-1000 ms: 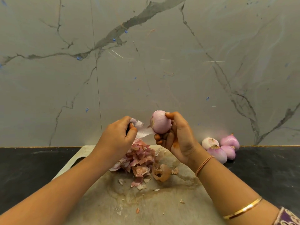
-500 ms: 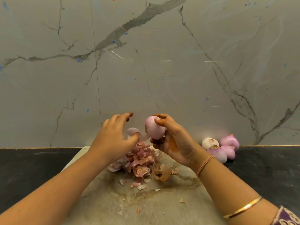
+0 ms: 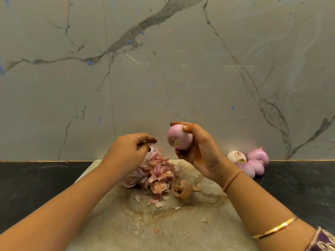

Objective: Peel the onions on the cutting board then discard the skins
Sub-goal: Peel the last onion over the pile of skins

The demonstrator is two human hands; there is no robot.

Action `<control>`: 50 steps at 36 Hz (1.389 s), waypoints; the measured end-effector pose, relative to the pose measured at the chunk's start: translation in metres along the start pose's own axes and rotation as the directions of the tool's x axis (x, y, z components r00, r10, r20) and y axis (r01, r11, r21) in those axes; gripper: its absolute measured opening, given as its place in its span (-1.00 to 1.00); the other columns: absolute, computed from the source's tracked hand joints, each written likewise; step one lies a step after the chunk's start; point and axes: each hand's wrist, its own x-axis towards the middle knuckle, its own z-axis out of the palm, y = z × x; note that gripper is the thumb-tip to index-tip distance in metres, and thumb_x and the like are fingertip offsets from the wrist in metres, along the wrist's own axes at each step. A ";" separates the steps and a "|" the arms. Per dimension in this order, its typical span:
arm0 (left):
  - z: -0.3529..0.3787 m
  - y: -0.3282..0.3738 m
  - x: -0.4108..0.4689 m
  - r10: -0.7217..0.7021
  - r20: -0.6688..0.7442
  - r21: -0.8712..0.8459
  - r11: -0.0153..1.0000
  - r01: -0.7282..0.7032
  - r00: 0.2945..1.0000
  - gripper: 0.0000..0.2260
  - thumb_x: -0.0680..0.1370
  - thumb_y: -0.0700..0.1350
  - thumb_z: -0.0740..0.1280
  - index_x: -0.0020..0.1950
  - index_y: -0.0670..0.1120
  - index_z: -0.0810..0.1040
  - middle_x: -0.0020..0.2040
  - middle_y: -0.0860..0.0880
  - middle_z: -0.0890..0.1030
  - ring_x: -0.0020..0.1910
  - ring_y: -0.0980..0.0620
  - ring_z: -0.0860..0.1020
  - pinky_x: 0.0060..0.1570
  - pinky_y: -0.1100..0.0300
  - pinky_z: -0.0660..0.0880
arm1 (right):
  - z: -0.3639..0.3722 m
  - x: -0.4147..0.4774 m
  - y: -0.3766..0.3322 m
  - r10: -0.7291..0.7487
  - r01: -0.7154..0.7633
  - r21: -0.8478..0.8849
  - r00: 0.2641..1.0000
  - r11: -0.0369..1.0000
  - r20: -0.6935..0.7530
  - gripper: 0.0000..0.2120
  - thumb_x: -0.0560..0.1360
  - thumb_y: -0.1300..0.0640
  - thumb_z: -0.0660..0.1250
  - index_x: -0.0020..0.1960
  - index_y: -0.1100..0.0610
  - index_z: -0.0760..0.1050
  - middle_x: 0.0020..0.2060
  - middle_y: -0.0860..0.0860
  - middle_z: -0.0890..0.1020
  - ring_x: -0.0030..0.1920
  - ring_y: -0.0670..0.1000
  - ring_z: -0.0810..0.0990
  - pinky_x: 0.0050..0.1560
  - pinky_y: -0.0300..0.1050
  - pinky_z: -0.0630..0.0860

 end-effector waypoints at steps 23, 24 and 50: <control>-0.003 0.007 -0.003 0.122 -0.043 -0.118 0.985 -0.126 0.992 -0.75 0.31 0.10 0.24 -0.04 0.18 0.54 -0.13 0.25 0.60 -0.02 0.20 0.56 0.04 0.15 0.51 | 0.004 -0.003 0.007 -0.285 0.357 -0.655 0.933 0.666 0.219 -0.52 0.39 0.17 0.53 0.23 0.01 0.42 0.16 0.01 0.54 0.16 0.01 0.53 0.12 -0.12 0.56; -0.004 0.006 -0.003 0.126 -0.065 -0.111 0.985 -0.132 0.990 -0.75 0.33 0.06 0.24 -0.03 0.15 0.56 -0.15 0.26 0.59 -0.04 0.21 0.57 0.04 0.16 0.52 | 0.004 -0.003 0.007 -0.285 0.361 -0.654 0.932 0.665 0.224 -0.52 0.39 0.16 0.53 0.22 0.01 0.41 0.16 0.01 0.53 0.16 0.01 0.53 0.12 -0.12 0.56; -0.008 -0.004 0.003 0.397 0.128 -0.290 0.891 -0.349 0.909 -0.58 0.34 0.04 0.46 0.06 0.40 0.39 0.01 0.21 0.48 -0.04 0.13 0.53 0.00 0.30 0.51 | -0.011 -0.002 -0.002 -0.058 0.160 -0.411 0.967 0.897 0.250 -0.57 0.31 0.12 0.37 0.17 -0.07 0.50 0.13 -0.03 0.60 0.15 -0.02 0.58 0.11 -0.20 0.57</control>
